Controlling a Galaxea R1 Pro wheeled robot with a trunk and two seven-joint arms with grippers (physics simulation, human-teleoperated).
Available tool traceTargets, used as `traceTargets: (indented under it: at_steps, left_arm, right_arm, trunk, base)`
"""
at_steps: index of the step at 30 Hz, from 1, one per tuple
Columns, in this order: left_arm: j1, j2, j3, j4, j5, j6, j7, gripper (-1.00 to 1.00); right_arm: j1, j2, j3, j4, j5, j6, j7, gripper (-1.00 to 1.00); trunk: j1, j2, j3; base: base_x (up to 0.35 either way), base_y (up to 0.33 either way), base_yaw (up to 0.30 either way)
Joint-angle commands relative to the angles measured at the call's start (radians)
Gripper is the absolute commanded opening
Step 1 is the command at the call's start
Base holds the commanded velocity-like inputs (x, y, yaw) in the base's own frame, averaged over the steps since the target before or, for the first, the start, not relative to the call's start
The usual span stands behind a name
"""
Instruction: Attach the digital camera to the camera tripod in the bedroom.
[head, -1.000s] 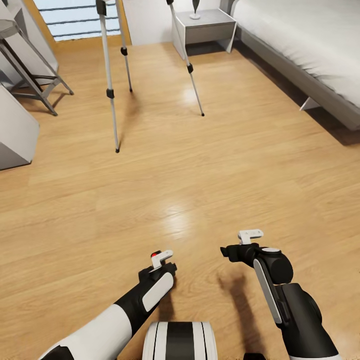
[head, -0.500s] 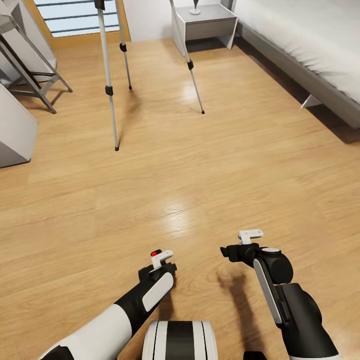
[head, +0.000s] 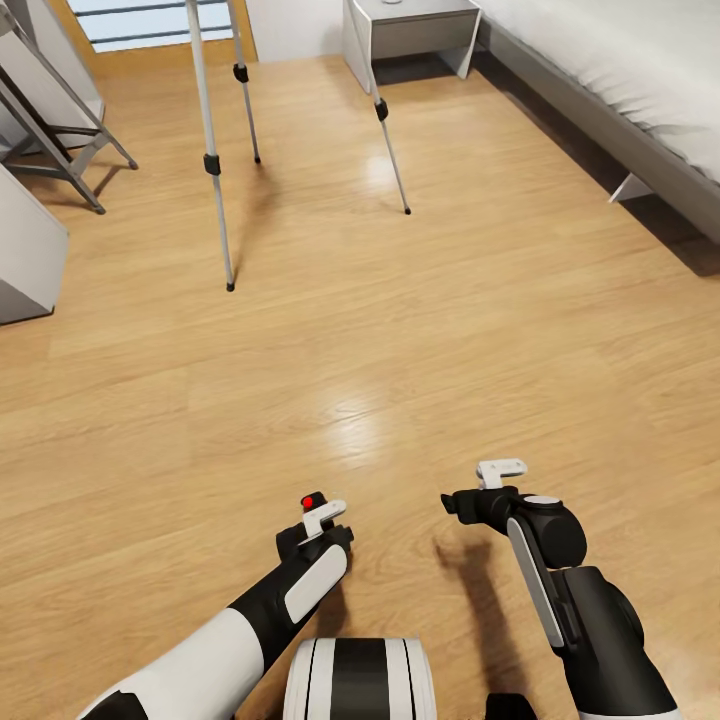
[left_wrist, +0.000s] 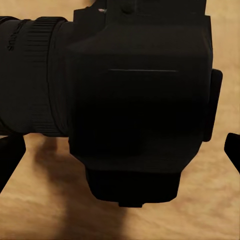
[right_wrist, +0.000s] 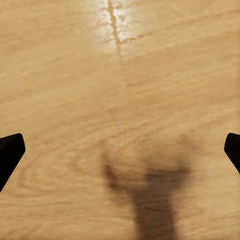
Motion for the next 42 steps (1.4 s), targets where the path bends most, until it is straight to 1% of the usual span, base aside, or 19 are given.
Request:
traceTargets:
  at_steps: [1,21,22,29,42]
  left_arm:
    - [-0.001,0.000,-0.002,-0.001,-0.001,0.005,0.006,1.00]
    - [-0.001,0.000,-0.002,-0.001,-0.002,0.001,-0.002,1.00]
    - [-0.001,0.000,-0.002,-0.001,-0.003,-0.001,-0.004,-1.00]
    - [-0.001,0.001,-0.002,-0.001,-0.006,-0.003,-0.006,-1.00]
    - [-0.001,0.002,-0.001,-0.001,-0.002,-0.004,-0.006,-1.00]
  right_arm:
    - [0.000,-0.001,0.001,-0.001,0.001,0.004,0.003,1.00]
    - [0.000,-0.001,0.000,-0.001,0.001,0.004,0.003,1.00]
    - [0.000,-0.002,0.000,-0.001,0.001,0.004,0.003,1.00]
    - [0.000,-0.002,0.000,-0.001,0.001,0.004,0.003,1.00]
    - [0.000,-0.002,0.000,-0.001,0.001,0.004,0.003,1.00]
  trunk:
    - [0.000,0.000,-0.001]
    - [0.000,0.000,-0.001]
    - [0.000,0.000,-0.001]
    - [0.000,0.000,-0.001]
    - [0.000,0.000,-0.001]
  base:
    - [0.000,0.000,0.000]
    - [0.000,0.000,0.000]
    - [0.000,0.000,0.000]
    - [0.000,0.000,0.000]
    - [0.000,0.000,0.000]
